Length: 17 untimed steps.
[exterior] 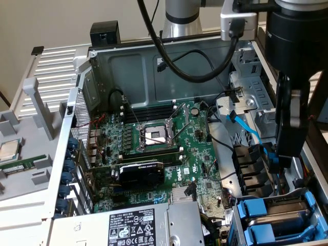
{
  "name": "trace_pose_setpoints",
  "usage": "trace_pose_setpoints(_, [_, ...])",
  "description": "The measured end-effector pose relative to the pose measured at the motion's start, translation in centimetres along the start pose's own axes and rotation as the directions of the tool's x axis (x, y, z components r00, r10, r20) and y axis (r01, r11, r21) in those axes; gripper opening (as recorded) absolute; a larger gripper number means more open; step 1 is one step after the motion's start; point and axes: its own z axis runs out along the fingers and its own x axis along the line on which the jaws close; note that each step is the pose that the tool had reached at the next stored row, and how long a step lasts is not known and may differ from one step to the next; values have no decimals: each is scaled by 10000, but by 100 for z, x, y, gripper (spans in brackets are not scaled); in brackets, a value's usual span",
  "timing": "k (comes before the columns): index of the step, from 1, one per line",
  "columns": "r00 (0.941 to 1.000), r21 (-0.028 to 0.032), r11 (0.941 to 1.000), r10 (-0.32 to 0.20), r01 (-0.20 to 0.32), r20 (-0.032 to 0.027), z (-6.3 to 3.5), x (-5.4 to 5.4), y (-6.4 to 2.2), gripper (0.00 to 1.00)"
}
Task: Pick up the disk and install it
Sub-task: 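Insert the first disk wire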
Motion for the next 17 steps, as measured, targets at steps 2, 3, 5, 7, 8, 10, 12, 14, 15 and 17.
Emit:
trace_pose_setpoints(2, [10000,9,10000,10,-10,4,5,6,13,51])
trace_pose_setpoints(3, [10000,10,10000,12,-12,3,6,8,17,51])
trace_pose_setpoints(5, [10000,12,10000,10,-10,2,6,8,17,51])
trace_pose_setpoints(7, [10000,99,9999,22,-22,46,10,10,23,51])
trace_pose_setpoints(8, [10000,186,9998,33,-34,88,13,11,26,51])
trace_pose_setpoints(10, [9999,330,9994,63,-68,151,18,12,30,51])
trace_pose_setpoints(12, [9998,403,9991,101,-108,178,24,16,40,51])
trace_pose_setpoints(14, [9997,459,9988,134,-143,190,30,22,54,51])
trace_pose_setpoints(15, [9997,486,9987,152,-161,194,33,25,60,51])
trace_pose_setpoints(17, [9996,562,9982,186,-198,222,40,29,72,51])
